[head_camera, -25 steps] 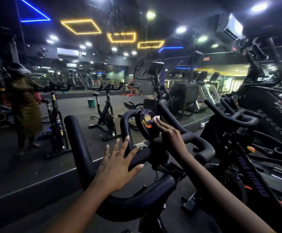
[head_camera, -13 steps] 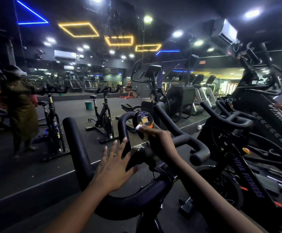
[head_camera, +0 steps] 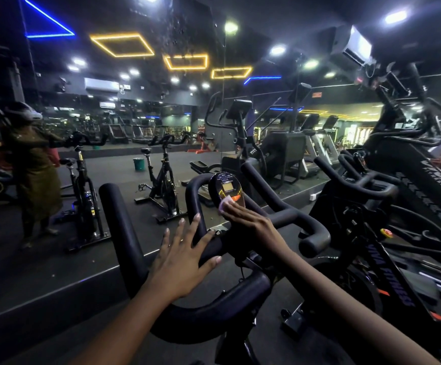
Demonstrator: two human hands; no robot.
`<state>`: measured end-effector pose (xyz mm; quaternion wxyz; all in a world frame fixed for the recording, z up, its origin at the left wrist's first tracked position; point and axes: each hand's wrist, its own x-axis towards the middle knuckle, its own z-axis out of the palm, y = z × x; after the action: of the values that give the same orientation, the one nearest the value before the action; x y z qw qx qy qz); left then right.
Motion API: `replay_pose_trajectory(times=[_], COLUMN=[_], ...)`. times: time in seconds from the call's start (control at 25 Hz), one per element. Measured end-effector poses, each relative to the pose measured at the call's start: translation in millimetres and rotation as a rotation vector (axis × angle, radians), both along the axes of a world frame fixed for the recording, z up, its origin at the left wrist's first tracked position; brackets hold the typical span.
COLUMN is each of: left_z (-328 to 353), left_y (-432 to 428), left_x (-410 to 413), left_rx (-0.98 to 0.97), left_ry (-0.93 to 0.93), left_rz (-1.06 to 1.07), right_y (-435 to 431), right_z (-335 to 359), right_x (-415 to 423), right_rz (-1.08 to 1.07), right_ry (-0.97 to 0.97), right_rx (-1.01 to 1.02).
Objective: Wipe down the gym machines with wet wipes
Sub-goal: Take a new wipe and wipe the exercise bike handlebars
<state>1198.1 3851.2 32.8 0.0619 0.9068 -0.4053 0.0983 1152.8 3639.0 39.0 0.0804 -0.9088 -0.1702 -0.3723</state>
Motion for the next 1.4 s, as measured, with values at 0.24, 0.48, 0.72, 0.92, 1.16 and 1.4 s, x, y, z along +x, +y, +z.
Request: replay_pose_trajectory(times=[0.24, 0.48, 0.72, 0.92, 1.16, 1.4], left_z=[-1, 2, 3, 3, 5, 4], left_y=[0, 1, 2, 2, 1, 1], left_x=[0, -2, -3, -3, -3, -1], left_rx=[0.002, 0.029, 0.011, 0.016, 0.008, 0.005], left_ry=[-0.007, -0.012, 0.001, -0.001, 0.016, 0.017], left_rz=[0.001, 0.009, 0.002, 0.002, -0.012, -0.02], right_y=[-21, 12, -9, -5, 17, 48], right_z=[10, 59, 71, 39, 16, 36], right_x=[-23, 41, 41, 27, 3, -8], right_rz=[0.015, 0.019, -0.222, -0.407, -0.508, -0.268], right_ry=[-0.138, -0.096, -0.084, -0.035, 0.038, -0.163], right_rx=[-0.129, -0.364, 0.09, 0.535, 0.611, 0.224])
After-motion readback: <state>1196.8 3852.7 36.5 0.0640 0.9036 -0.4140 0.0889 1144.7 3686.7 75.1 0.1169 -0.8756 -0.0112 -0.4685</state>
